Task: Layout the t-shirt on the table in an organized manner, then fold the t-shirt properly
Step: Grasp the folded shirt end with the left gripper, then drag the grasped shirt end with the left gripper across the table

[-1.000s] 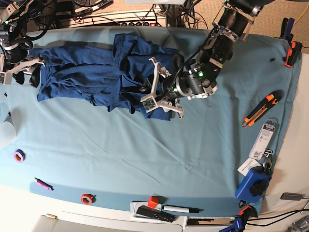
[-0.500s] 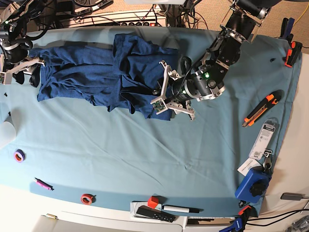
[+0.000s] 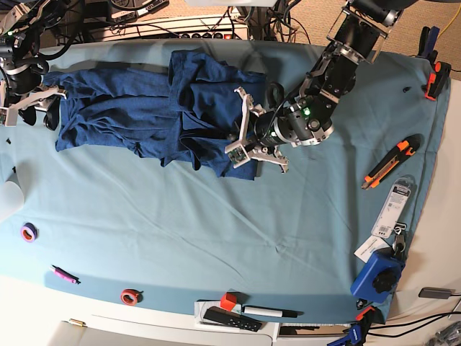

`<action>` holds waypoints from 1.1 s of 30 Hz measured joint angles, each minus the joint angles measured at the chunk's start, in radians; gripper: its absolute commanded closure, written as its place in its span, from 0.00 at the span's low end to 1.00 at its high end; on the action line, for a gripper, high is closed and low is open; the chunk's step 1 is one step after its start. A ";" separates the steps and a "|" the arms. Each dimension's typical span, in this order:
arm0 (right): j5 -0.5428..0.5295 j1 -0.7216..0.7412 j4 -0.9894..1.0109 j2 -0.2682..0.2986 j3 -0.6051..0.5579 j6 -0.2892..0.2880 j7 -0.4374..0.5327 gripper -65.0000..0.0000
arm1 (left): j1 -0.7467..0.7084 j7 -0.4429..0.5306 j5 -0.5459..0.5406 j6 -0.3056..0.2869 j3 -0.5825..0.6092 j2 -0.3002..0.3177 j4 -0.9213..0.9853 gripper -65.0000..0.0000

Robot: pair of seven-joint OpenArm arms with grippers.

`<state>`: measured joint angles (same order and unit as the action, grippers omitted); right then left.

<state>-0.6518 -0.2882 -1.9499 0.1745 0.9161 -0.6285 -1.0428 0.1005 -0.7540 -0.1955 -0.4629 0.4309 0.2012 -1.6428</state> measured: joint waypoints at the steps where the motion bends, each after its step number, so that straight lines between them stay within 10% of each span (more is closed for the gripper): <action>1: 0.000 0.000 0.000 0.000 0.000 0.000 0.000 0.46 | 0.001 0.000 -0.001 0.000 0.000 0.000 0.000 0.91; 9: 0.000 0.000 0.000 0.000 0.000 0.000 0.000 0.46 | 0.017 0.000 -0.035 -0.004 0.000 -0.001 0.000 0.92; 15: 0.000 0.000 0.000 0.000 0.000 0.000 0.000 0.46 | 0.016 -0.008 -0.038 -0.045 0.000 -0.001 0.000 0.70; 33: 0.000 0.000 0.000 0.000 0.000 0.000 0.000 0.46 | 0.082 -0.068 -0.124 -0.050 0.000 -0.001 0.000 0.70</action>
<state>-0.6518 -0.2886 -1.9499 0.1745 0.9161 -0.6285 -1.0431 0.1825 -0.8223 -0.3199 -0.5129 0.4309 0.2001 -1.6424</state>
